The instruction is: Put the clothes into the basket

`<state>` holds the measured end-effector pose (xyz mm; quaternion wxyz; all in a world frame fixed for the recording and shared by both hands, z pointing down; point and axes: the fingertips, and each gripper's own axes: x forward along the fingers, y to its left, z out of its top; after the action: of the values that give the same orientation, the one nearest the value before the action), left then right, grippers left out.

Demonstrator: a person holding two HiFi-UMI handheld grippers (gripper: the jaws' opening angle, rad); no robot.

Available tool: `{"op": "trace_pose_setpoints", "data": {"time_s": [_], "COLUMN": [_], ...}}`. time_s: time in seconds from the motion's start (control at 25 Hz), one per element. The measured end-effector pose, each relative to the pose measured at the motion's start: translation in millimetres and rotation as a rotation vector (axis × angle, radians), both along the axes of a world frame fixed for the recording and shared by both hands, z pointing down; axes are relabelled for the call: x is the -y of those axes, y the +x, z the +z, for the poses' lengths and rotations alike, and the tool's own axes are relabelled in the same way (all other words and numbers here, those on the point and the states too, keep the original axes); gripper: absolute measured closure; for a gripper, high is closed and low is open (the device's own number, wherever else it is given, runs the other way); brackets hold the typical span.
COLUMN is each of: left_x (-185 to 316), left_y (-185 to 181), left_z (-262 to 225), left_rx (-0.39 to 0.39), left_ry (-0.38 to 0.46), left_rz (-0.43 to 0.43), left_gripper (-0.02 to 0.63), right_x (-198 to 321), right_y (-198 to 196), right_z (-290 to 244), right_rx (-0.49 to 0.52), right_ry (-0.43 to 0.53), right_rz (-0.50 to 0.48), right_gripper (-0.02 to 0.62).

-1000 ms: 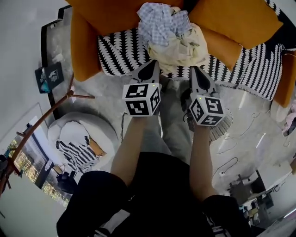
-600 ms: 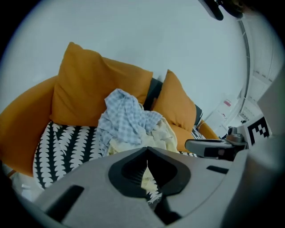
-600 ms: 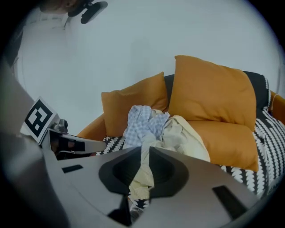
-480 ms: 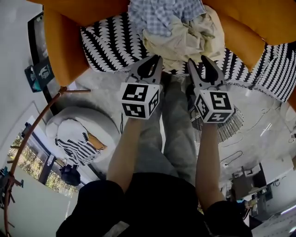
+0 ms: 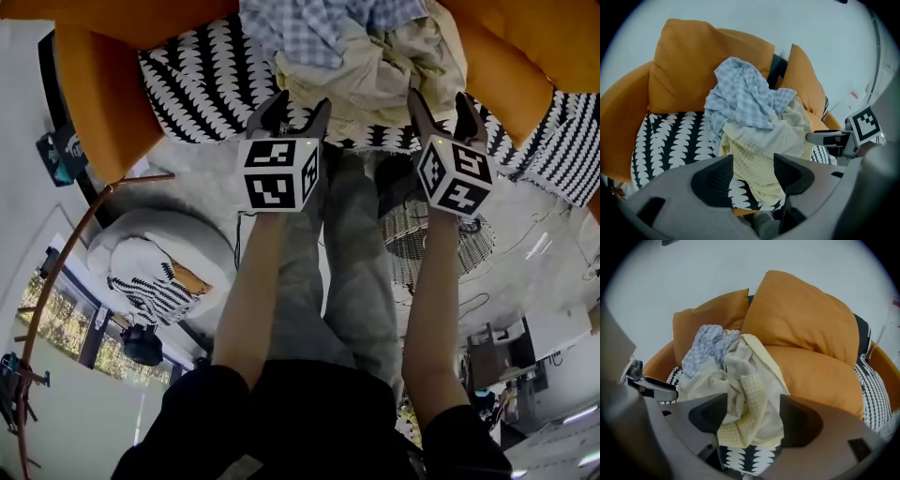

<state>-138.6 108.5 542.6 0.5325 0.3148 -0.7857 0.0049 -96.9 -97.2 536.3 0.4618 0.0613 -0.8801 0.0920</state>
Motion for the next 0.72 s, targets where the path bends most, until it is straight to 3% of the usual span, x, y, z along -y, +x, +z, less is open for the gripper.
{"op": "trace_pose_setpoints", "data": {"time_s": [0.28,0.48,0.6,0.68,0.72], "left_x": [7,16,17,16,16], "left_y": [-8,-15,-14,-14,-13], "left_z": [35,45,49,48,47], "left_rx": [-0.047,-0.062,-0.064,-0.064,-0.062], "left_ry": [-0.034,-0.063,-0.076,-0.091,-0.095], "left_rz": [0.018,0.049,0.062,0.066,0.075], "left_gripper": [0.353,0.353,0.370,0.480,0.495], "right_x": [4,-16,-26,-30,-31], "right_y": [-11,-22,-19,-18,-17], "right_z": [42,57,61,59,56], "right_rx": [-0.084,-0.081,-0.078,-0.069,-0.059], "right_ry": [-0.010,-0.074,-0.118,-0.147,-0.171], "right_rz": [-0.041,-0.051,-0.011,0.009,0.017], "right_gripper": [0.285,0.299,0.464,0.522,0.531]}}
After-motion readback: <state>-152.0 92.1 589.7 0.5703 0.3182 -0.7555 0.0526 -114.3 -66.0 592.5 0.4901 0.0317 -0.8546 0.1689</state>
